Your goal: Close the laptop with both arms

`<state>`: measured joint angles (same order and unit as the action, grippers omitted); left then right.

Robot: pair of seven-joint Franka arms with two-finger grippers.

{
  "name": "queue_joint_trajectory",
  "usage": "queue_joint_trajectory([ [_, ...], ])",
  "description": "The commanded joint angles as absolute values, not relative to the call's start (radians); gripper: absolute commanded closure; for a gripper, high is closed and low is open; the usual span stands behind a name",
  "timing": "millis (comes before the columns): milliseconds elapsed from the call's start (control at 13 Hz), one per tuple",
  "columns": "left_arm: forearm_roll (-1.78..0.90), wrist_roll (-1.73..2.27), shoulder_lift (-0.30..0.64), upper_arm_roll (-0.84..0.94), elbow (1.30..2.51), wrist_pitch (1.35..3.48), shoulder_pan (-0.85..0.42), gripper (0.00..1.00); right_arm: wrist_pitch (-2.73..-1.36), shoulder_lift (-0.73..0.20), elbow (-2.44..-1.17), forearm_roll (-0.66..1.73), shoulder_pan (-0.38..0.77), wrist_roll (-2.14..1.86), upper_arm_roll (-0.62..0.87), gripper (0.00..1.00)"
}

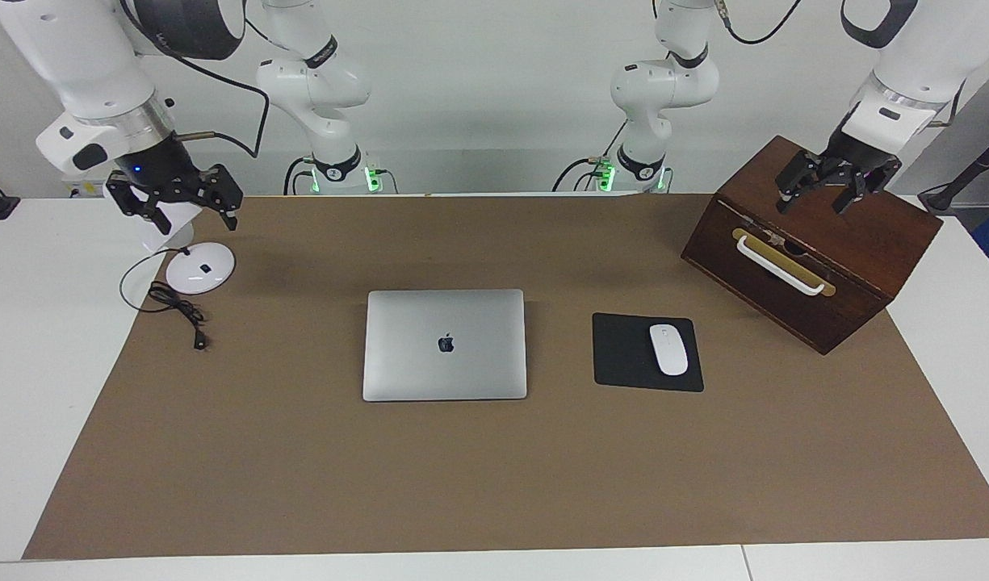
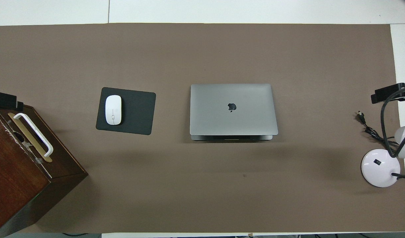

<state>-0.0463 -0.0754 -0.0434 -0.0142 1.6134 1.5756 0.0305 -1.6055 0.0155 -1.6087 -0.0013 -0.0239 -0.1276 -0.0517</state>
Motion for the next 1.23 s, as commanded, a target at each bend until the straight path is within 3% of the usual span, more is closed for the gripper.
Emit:
queue_joint_trajectory([
  [0, -0.038, -0.048, -0.023, -0.015, 1.606, 1.577, 0.023, 0.0, -1.628, 0.04, -1.641, 0.002, -0.043, -0.15, -0.043, 0.0],
  [1154, -0.035, -0.003, -0.028, -0.014, 1.64, 1.582, 0.009, 0.0, -1.628, 0.041, -1.638, 0.0, -0.041, -0.155, -0.043, 0.0],
])
